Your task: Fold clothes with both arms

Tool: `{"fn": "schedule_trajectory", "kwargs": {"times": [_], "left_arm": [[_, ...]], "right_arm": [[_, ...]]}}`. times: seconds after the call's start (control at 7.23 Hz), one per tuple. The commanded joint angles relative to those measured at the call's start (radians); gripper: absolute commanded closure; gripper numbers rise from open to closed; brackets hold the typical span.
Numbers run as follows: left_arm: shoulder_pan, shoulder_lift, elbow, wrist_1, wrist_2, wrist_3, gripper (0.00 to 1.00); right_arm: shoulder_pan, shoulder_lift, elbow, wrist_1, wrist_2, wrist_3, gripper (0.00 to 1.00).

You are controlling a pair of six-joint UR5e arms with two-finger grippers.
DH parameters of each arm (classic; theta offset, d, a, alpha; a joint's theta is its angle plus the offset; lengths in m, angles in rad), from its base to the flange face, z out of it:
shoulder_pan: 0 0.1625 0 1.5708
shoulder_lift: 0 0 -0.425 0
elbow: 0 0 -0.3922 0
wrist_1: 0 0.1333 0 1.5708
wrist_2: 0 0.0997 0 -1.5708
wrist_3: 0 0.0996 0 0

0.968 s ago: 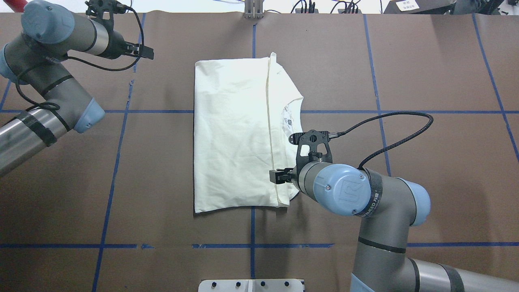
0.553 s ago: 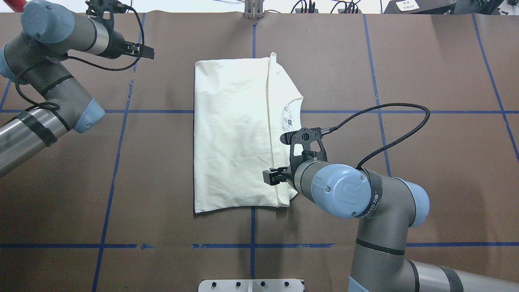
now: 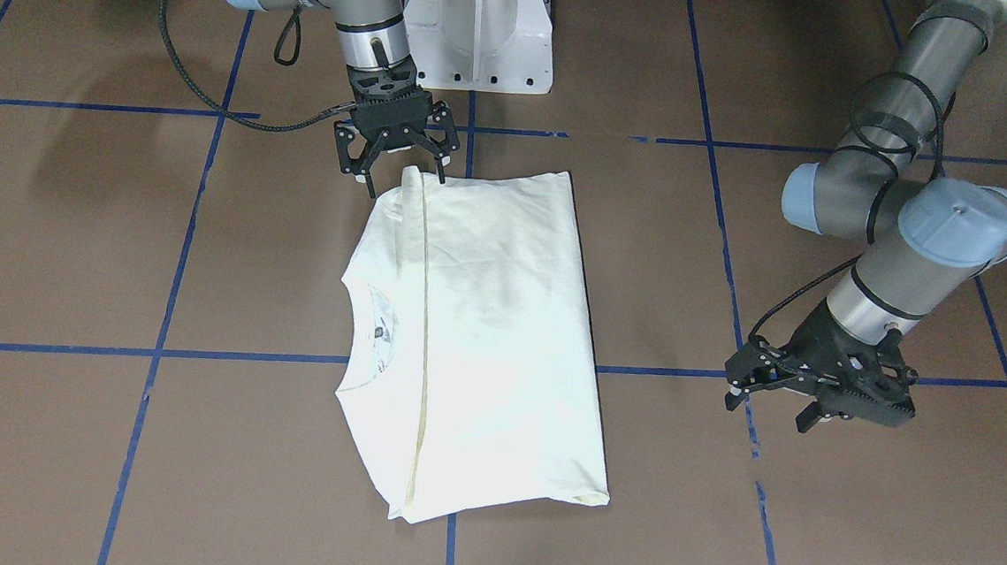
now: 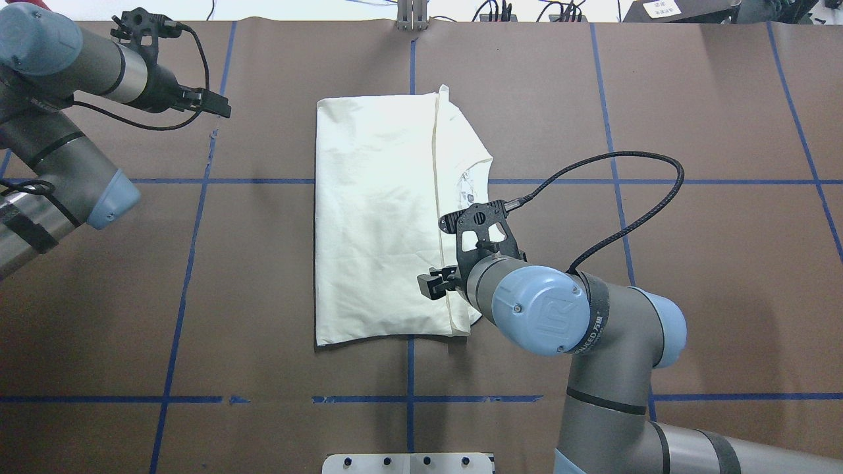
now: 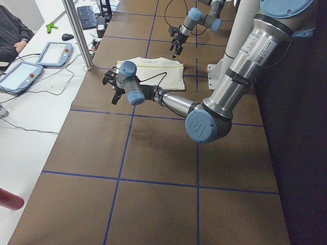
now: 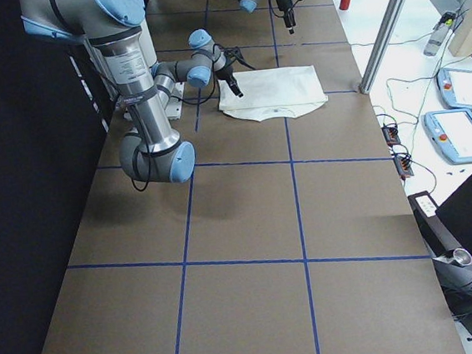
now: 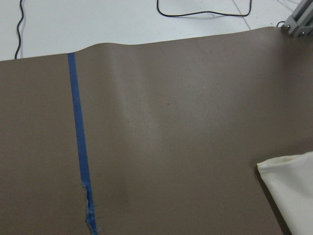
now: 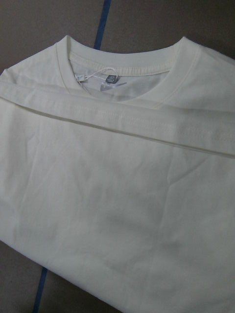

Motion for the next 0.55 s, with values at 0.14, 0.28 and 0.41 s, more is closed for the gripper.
{"fn": "schedule_trajectory", "kwargs": {"times": [0.14,0.28,0.41], "left_arm": [[-0.003,0.057,-0.137,0.155,-0.006,0.143,0.0],[-0.002,0.057,-0.136,0.154,-0.004,0.143,0.0],[-0.002,0.057,-0.136,0.154,-0.004,0.143,0.0]], "right_arm": [[-0.062,0.018,-0.015,-0.129,-0.009,-0.189,0.2],[-0.095,0.015,-0.023,-0.13,-0.009,-0.198,0.25],[-0.106,0.015,-0.044,-0.13,-0.007,-0.204,0.27]]}}
